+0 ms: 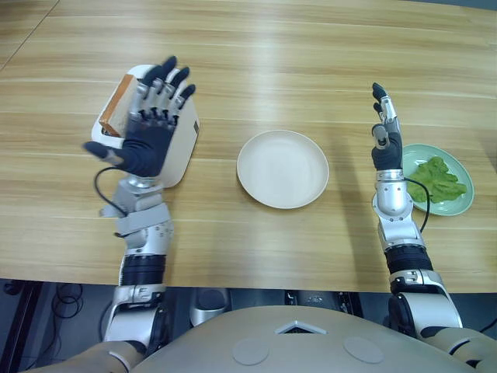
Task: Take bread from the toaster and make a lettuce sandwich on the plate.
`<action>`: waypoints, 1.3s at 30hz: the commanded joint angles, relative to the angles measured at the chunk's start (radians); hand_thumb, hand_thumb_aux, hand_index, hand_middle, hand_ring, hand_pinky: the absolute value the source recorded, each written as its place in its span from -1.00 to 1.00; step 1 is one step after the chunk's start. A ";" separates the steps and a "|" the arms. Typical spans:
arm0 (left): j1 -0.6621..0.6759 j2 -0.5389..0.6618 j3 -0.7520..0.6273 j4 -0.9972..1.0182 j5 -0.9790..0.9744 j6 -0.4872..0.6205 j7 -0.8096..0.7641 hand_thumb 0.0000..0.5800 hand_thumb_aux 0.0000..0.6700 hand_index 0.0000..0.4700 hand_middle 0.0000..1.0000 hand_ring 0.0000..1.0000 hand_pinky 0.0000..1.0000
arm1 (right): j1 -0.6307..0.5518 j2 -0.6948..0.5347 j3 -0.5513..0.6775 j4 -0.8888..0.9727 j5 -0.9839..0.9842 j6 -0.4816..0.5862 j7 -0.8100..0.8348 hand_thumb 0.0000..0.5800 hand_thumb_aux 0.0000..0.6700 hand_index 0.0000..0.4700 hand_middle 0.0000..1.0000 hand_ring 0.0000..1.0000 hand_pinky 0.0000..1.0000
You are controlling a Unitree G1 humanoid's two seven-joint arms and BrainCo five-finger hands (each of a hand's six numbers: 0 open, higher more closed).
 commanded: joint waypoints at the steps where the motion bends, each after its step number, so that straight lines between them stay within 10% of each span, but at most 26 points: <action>1: -0.012 0.069 0.140 0.006 0.170 -0.071 0.083 -1.00 -1.00 -1.00 -1.00 -1.00 -1.00 | 0.012 -0.032 -0.037 -0.025 -0.006 0.009 -0.018 -1.00 -1.00 -1.00 -1.00 -1.00 -1.00; 12: -0.063 0.315 0.333 0.441 0.939 -0.339 0.484 -1.00 -1.00 -1.00 -1.00 -1.00 -1.00 | 0.049 -0.094 -0.111 -0.069 0.009 0.019 -0.021 -1.00 -1.00 -1.00 -1.00 -1.00 -1.00; 29: -0.139 0.538 -0.002 0.865 1.387 -0.129 1.031 -0.89 -0.95 -0.95 -1.00 -1.00 -1.00 | 0.053 -0.106 -0.120 -0.049 -0.001 0.015 -0.023 -1.00 -1.00 -1.00 -1.00 -1.00 -1.00; 33: -0.149 0.549 -0.041 0.865 1.369 -0.127 1.039 -0.50 -0.73 -0.74 -1.00 -1.00 -1.00 | 0.055 -0.104 -0.120 -0.053 -0.002 0.018 -0.024 -1.00 -1.00 -1.00 -1.00 -1.00 -1.00; 34: -0.151 0.551 -0.047 0.860 1.365 -0.127 1.042 -0.03 -0.44 -0.45 -1.00 -1.00 -1.00 | 0.056 -0.104 -0.119 -0.053 -0.002 0.019 -0.024 -1.00 -1.00 -1.00 -1.00 -1.00 -1.00; 39: -0.149 0.553 -0.061 0.826 1.329 -0.137 1.042 0.78 0.33 0.30 -1.00 -1.00 -1.00 | 0.055 -0.101 -0.117 -0.049 -0.005 0.018 -0.026 -1.00 -1.00 -1.00 -1.00 -1.00 -1.00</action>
